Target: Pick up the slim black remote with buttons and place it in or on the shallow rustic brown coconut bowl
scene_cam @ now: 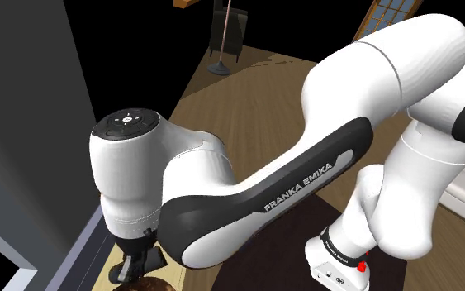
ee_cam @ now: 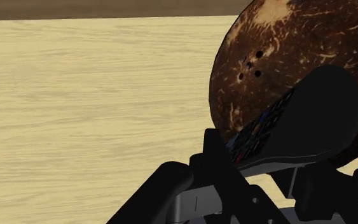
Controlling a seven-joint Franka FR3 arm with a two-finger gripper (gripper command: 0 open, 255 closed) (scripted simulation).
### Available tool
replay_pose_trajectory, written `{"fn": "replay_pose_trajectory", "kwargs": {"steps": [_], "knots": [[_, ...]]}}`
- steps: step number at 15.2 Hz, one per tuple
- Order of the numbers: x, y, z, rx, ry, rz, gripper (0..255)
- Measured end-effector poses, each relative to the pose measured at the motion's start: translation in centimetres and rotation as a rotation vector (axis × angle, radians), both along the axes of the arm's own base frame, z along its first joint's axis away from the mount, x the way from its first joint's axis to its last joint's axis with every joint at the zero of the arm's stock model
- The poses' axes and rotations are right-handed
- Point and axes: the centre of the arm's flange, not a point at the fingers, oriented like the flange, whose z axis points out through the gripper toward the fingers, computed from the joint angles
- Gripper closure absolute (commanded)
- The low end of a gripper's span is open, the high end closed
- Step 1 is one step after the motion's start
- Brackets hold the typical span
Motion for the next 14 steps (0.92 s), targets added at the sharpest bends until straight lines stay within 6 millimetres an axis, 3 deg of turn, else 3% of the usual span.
{"fn": "replay_pose_trajectory", "kwargs": {"steps": [4,14], "knots": [[-4.4,3.2,-0.7,0.0,0.0,0.003,255],[-5.0,3.8,-5.5,0.004,-0.004,-0.001,255]]}}
